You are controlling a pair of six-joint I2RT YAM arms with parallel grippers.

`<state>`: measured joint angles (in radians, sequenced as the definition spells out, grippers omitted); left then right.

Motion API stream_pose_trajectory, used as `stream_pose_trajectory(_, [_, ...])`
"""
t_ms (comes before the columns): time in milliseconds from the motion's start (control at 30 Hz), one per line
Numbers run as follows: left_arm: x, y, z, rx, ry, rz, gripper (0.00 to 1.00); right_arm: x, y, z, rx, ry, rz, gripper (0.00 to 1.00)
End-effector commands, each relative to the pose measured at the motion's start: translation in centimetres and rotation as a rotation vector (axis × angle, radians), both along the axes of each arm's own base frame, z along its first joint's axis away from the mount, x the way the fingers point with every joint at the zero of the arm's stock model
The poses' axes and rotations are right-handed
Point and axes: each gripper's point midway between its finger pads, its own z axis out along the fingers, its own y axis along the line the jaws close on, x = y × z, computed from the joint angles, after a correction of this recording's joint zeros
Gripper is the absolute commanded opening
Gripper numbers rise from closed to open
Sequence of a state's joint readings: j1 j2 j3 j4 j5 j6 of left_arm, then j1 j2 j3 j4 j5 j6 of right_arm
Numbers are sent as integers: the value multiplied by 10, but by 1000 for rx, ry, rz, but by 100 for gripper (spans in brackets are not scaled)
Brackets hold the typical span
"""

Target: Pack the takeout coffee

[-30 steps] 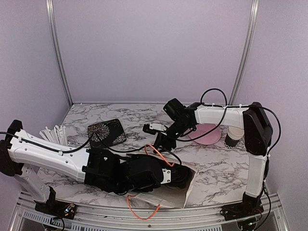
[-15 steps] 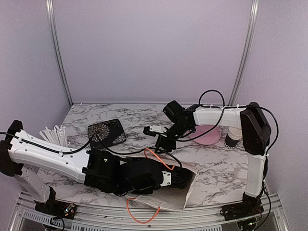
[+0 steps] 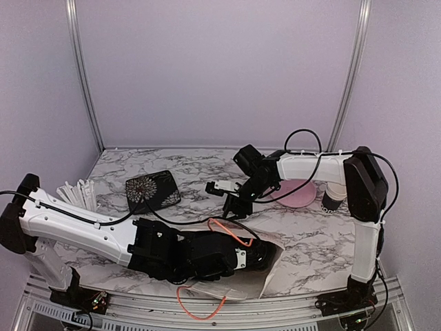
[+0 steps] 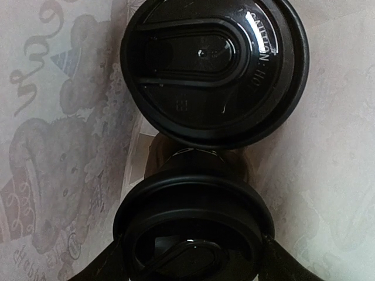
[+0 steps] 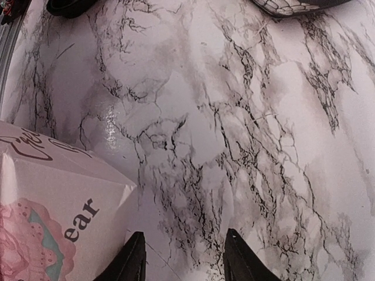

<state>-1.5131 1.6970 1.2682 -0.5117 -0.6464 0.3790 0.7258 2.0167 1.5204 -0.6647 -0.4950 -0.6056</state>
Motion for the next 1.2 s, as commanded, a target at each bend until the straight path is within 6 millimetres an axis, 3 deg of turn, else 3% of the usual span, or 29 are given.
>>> stream_pose_trajectory(0, [9, 1, -1, -5, -27, 44, 37, -3, 3, -6, -2, 13, 11, 44])
stream_pose_trajectory(200, [12, -1, -3, -3, -31, 53, 37, -9, 1, -25, -30, 57, 29, 44])
stream_pose_trajectory(333, [15, -2, 6, -18, -47, 58, 36, -9, -1, -37, -56, 79, 25, 44])
stream_pose_trajectory(500, [19, -1, 16, -32, -80, 70, 36, -11, 0, -39, -54, 92, 31, 44])
stream_pose_trajectory(733, [27, 1, 4, -10, -84, 94, 36, -12, 3, -34, -43, 91, 38, 44])
stream_pose_trajectory(1167, [40, 5, -14, 11, -76, 120, 36, -25, 5, -47, -47, 160, 68, 44])
